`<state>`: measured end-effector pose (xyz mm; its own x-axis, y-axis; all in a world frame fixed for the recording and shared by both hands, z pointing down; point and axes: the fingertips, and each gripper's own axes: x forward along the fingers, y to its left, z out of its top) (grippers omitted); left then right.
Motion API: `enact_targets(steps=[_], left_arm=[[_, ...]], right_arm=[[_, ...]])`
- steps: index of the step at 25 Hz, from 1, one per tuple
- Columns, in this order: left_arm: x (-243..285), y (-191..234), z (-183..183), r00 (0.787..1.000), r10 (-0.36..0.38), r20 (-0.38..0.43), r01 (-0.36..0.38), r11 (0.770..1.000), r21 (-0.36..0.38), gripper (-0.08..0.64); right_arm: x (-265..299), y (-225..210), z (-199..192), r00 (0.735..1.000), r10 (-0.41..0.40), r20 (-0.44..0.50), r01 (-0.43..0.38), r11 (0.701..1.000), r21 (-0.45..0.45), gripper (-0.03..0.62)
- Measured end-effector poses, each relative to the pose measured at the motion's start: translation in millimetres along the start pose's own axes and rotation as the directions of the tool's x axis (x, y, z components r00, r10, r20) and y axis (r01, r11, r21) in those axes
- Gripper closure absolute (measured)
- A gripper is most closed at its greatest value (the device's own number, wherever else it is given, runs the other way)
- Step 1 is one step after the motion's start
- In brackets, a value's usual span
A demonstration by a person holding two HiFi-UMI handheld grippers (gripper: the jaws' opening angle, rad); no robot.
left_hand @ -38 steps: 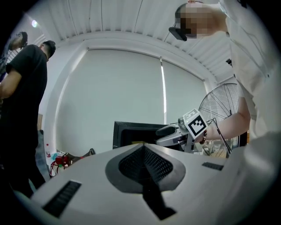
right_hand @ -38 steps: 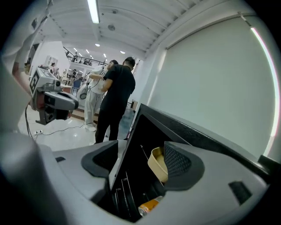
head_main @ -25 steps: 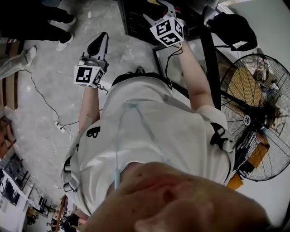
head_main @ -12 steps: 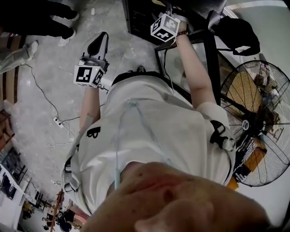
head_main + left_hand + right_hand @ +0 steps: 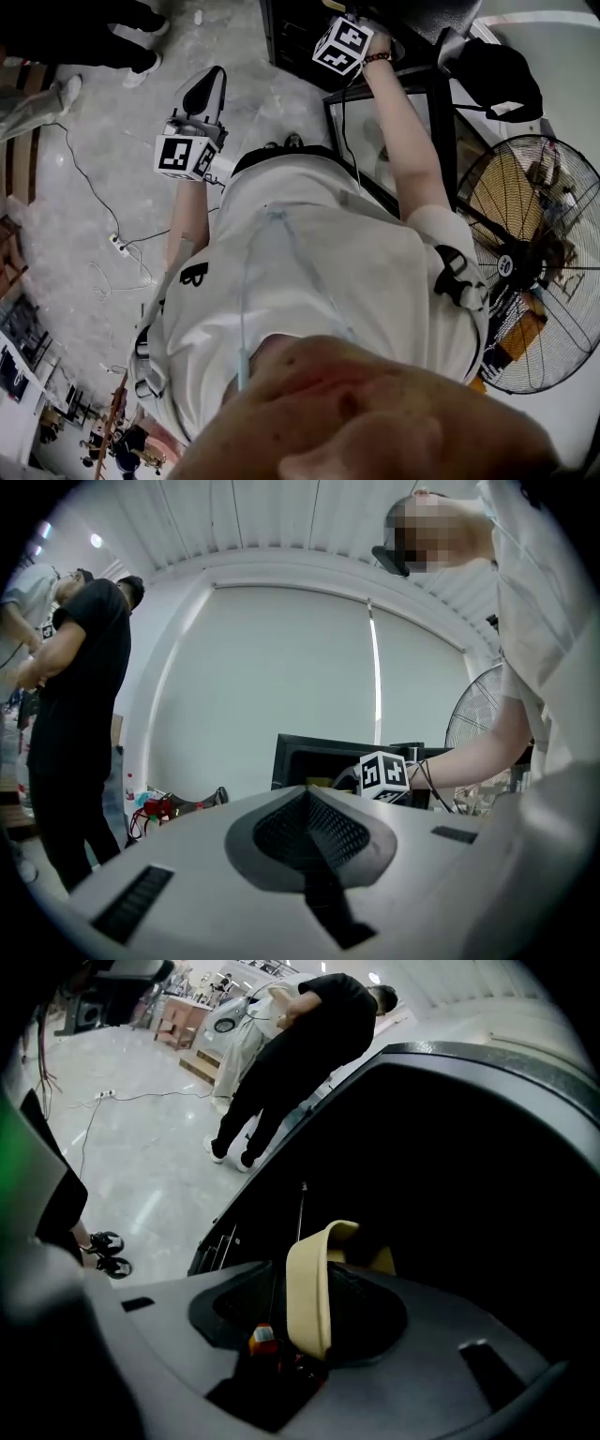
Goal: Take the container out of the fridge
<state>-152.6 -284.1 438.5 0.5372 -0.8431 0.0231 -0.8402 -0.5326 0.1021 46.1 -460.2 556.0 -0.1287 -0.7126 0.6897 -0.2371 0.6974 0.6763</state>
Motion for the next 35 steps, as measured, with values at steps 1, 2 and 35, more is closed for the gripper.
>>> enact_targets(steps=[1,2,35], left_arm=[[0.0,0.8,-0.5,1.000,0.002,0.000,-0.002,1.000,-0.003,0.551],[0.3,1.7,-1.2,1.000,0.003,0.000,-0.003,1.000,-0.006,0.551],[-5.5,-15.3,-7.3,0.995,-0.096,-0.002,0.096,0.995,-0.037,0.551]], right_arm=[[2.0,-1.0,-0.8,1.000,-0.001,-0.013,0.000,1.000,-0.007,0.413],[3.8,-2.2,-1.7,1.000,-0.004,-0.026,0.004,1.000,-0.018,0.421],[-98.4,51.3,11.4,0.991,0.136,0.000,-0.136,0.990,0.021,0.503]])
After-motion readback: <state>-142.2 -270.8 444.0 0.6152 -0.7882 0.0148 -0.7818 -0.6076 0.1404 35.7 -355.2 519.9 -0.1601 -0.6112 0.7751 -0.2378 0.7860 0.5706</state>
